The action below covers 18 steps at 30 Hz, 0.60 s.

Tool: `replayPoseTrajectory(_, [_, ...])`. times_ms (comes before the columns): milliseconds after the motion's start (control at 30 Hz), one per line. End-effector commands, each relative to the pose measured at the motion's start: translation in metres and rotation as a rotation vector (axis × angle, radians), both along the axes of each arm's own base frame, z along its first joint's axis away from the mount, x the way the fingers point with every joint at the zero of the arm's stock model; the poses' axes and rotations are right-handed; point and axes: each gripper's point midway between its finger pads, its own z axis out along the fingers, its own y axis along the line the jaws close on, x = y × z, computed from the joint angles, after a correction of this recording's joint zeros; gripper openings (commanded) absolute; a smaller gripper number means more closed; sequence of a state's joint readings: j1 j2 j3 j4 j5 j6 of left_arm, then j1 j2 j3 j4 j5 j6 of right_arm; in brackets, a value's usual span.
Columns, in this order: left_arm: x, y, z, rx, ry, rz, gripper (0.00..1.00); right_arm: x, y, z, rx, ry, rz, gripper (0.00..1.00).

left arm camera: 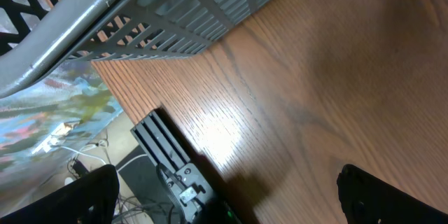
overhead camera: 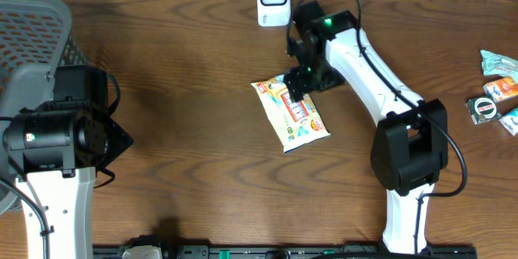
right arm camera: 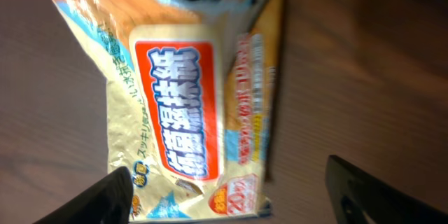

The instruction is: Scan the item barcode

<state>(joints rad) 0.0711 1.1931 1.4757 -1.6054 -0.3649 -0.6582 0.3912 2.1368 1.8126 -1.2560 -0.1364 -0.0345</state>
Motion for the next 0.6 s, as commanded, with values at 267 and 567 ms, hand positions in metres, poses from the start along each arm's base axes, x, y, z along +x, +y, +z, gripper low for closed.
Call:
replayPoseTrajectory(267, [-0.002,0.001,0.001,0.001,-0.004,0.016,0.98,-0.018,0.022,-0.045,-0.011,0.001,0.003,0.71])
replayPoseTrajectory(567, [-0.002,0.001,0.001,0.001,-0.004,0.016,0.97,-0.024,0.019,-0.075,-0.141,-0.084,-0.024,0.26])
